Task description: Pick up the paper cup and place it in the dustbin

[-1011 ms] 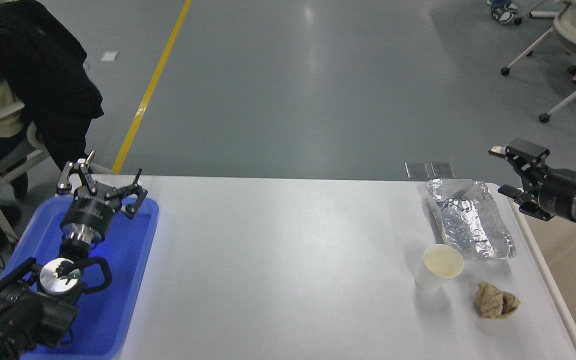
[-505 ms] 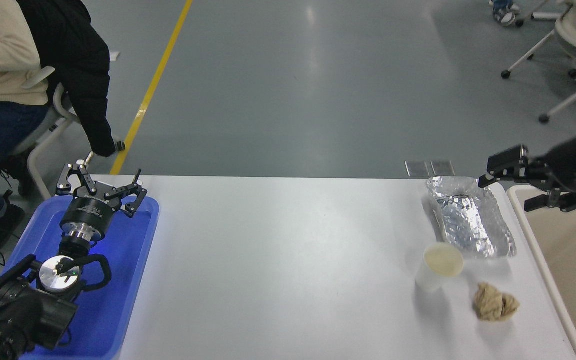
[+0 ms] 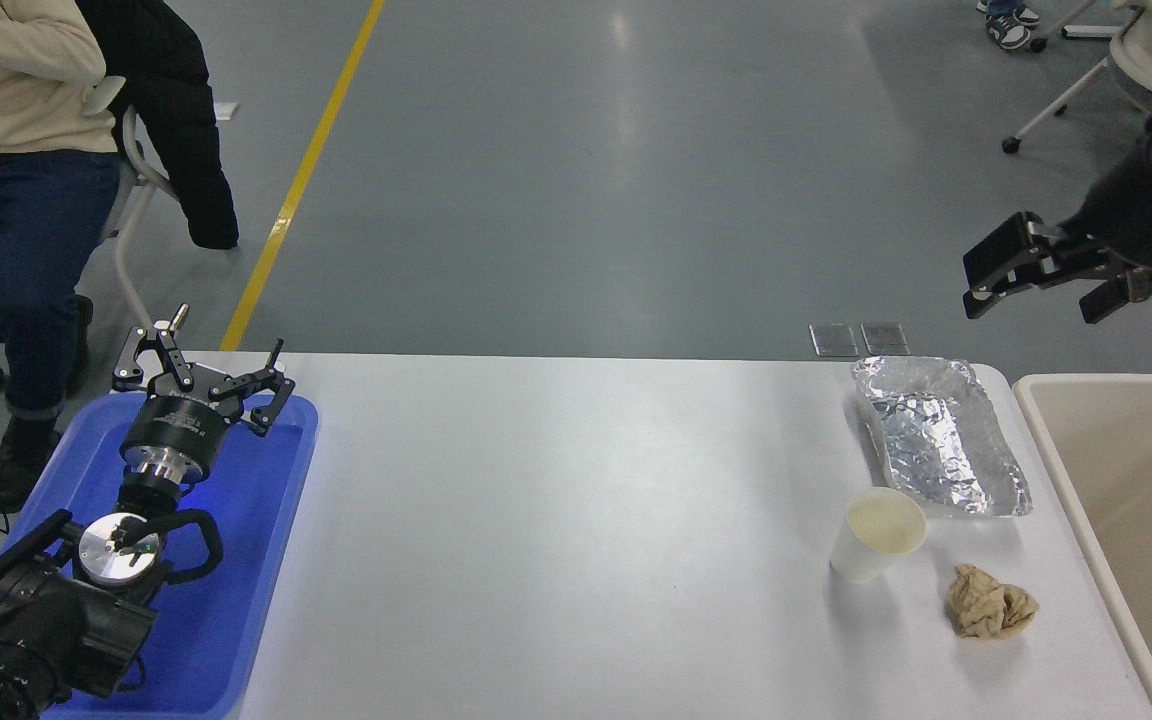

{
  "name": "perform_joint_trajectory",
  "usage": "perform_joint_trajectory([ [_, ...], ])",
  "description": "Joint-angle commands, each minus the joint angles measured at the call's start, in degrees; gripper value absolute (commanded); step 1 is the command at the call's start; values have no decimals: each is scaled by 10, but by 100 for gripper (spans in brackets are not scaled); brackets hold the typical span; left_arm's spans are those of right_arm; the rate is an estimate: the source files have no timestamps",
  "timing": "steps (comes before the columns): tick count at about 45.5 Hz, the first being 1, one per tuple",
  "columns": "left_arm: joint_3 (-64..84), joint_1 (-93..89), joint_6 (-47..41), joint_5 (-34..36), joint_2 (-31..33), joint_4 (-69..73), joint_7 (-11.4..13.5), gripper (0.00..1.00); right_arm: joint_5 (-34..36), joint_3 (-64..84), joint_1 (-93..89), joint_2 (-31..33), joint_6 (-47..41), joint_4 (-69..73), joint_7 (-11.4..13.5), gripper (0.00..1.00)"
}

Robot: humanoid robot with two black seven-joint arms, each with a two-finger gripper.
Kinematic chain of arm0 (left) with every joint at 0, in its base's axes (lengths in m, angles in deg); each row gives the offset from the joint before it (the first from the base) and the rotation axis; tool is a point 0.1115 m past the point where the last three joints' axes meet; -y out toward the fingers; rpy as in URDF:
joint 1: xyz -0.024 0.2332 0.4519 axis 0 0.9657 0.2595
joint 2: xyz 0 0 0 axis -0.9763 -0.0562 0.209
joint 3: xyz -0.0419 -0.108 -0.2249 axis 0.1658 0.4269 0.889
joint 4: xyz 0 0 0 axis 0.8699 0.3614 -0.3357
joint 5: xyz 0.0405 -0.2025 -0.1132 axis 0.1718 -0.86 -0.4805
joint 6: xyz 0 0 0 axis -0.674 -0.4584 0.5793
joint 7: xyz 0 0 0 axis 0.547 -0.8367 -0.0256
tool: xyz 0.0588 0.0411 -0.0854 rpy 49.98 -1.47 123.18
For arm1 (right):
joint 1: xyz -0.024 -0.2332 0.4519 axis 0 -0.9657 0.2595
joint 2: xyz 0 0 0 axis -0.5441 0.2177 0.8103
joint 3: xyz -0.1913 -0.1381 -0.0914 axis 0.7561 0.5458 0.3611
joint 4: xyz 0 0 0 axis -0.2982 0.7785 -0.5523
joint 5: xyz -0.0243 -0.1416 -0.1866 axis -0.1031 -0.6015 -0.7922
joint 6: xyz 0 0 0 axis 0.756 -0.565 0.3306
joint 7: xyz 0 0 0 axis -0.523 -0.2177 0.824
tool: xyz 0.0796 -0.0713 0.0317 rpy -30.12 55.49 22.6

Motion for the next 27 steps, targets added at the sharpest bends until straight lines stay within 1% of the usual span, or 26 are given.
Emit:
perform_joint_trajectory([
  [1,0,0,1,1,0,0,0,100,-16,-13,4,-11,-3,4,46,100],
  [3,0,0,0,1,0,0,0,100,-16,-13,4,-11,-3,4,53,100],
  [7,0,0,0,1,0,0,0,100,-16,-13,4,-9,-3,6,56,100],
  [16,0,0,1,1,0,0,0,100,-6,-14,-4,-9,-3,6,55,100],
  [27,0,1,1,1,0,0,-1,100,-6,-34,-80,-9,-3,0,55,100],
])
